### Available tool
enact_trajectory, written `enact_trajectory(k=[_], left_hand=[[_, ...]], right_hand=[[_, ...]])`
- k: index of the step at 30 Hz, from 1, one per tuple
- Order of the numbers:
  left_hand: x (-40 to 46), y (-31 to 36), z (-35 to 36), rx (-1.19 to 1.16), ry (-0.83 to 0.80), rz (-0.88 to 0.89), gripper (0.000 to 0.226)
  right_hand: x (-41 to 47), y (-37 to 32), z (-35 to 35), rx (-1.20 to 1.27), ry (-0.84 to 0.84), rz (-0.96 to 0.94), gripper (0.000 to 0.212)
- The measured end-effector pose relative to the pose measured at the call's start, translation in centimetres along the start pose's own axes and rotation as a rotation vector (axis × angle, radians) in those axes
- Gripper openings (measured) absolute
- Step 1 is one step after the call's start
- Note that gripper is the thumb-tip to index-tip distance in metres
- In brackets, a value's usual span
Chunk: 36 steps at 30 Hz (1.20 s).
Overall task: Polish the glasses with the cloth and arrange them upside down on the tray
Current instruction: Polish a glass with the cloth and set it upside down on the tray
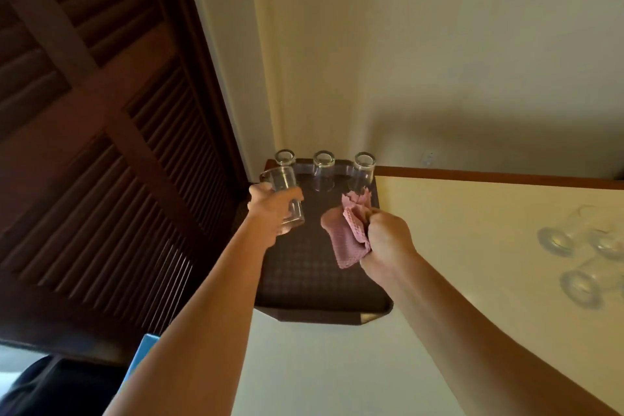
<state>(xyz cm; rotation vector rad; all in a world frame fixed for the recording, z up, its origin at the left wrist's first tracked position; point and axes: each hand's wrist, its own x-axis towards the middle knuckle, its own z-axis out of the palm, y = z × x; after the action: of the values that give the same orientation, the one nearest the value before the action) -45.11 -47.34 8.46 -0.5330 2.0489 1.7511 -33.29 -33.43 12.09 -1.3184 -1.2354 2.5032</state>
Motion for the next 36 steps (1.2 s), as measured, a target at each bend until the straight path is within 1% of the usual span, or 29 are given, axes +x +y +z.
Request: enact_trajectory(k=[2,3,6,8,12,16,20,22,24,26,27,29,31,33,36], left_hand=[[2.4,0.4,-0.6,0.334,-0.031,0.048,0.095],[2.9,0.8,-0.9,0.469,-0.045,0.105,0.095],[5.7,1.6,-1.4,0.864,-0.088,0.289,0.077],[7.6,1.8,-1.3,1.057,-0.134,0.337,0.068],[10.3,1.6,-0.4,1.371,-0.193,0.389,0.073],[11.8,1.3,1.0,1.579,-0.262,0.446,0.073],[12.5,1.2,1.8,1.749,-0.294,0.428,0.078],[12.6,1.3,2.1,1.83,-0.281,0.4,0.081],[12.3,1.5,2.2,1.918,-0.257,0.385,0.089],[11.8,2.0,2.3,1.973,-0.226,0.407,0.099],[11.3,2.3,2.5,1.992,-0.213,0.438,0.1],[9.4,2.8,3.3,1.982,-0.195,0.539,0.09],[7.1,3.0,4.7,1.891,-0.22,0.655,0.075],[4.2,2.8,7.2,1.707,-0.315,0.713,0.066],[-0.3,0.8,11.7,1.462,-0.515,0.69,0.06]], right_hand=[[1.8,0.2,-0.5,-0.06,0.027,-0.016,0.022],[2.5,0.3,-1.0,-0.084,0.051,-0.028,0.023],[4.4,1.2,-2.2,-0.08,0.055,-0.04,0.025],[5.1,1.5,-2.9,-0.164,0.081,-0.066,0.025],[6.3,2.3,-4.1,-0.335,0.127,-0.123,0.025],[7.1,2.0,-5.7,-0.387,0.189,-0.134,0.029],[8.2,1.9,-7.6,-0.427,0.231,-0.165,0.021],[8.5,2.2,-8.2,-0.444,0.233,-0.166,0.022],[8.6,2.3,-8.8,-0.441,0.231,-0.167,0.024],[8.5,2.2,-9.4,-0.416,0.229,-0.179,0.024],[8.5,2.1,-9.7,-0.397,0.224,-0.186,0.025],[8.2,1.6,-10.7,-0.372,0.206,-0.195,0.025],[7.8,1.0,-11.9,-0.353,0.189,-0.183,0.024],[7.5,-0.2,-14.0,-0.31,0.186,-0.169,0.024],[7.0,-2.1,-18.1,-0.241,0.217,-0.14,0.022]])
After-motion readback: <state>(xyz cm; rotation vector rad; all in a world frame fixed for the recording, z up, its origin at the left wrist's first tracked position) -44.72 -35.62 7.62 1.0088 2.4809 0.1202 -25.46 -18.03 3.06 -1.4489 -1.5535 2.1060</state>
